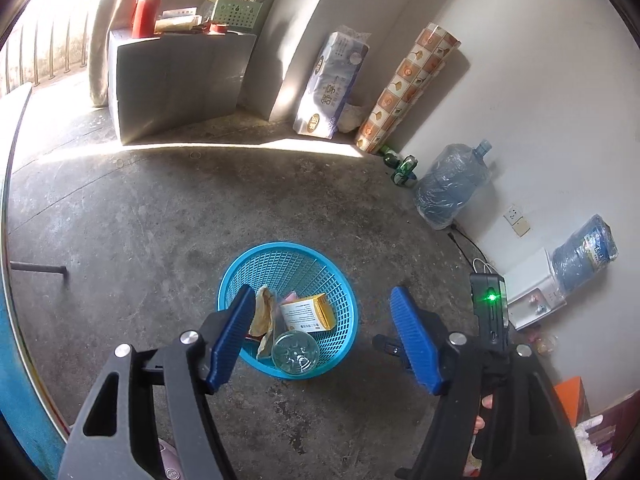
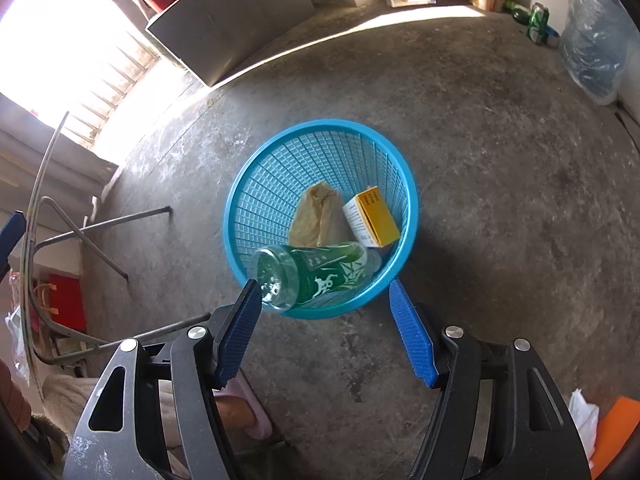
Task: Collect trash
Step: 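Open both grippers to drop the paper and bottle into the wastebasket, then move both tools back toward the table with the two plastic bags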
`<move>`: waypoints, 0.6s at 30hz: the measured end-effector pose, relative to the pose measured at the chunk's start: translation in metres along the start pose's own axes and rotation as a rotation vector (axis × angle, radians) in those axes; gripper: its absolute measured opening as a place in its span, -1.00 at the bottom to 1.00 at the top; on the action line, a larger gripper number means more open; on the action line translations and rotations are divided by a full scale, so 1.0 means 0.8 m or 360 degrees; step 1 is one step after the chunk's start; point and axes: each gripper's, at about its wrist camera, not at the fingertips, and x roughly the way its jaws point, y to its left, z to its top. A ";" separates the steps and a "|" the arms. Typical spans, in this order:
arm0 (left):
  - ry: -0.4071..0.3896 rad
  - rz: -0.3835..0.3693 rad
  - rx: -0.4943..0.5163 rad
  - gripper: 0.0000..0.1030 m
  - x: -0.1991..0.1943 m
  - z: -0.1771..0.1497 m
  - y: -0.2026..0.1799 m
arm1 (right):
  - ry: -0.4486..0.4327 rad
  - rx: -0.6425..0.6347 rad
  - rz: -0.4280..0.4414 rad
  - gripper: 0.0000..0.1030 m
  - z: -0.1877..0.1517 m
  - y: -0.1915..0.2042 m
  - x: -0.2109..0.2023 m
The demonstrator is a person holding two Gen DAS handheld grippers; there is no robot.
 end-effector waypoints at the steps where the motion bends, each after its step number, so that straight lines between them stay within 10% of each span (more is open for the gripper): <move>1: -0.0019 -0.0008 0.0015 0.34 -0.009 0.000 -0.005 | -0.0014 -0.0003 -0.0003 0.30 -0.004 0.001 -0.007; 18: -0.0258 0.0065 0.0092 0.59 -0.176 -0.043 -0.016 | -0.0306 -0.0094 -0.0016 0.64 -0.080 0.054 -0.119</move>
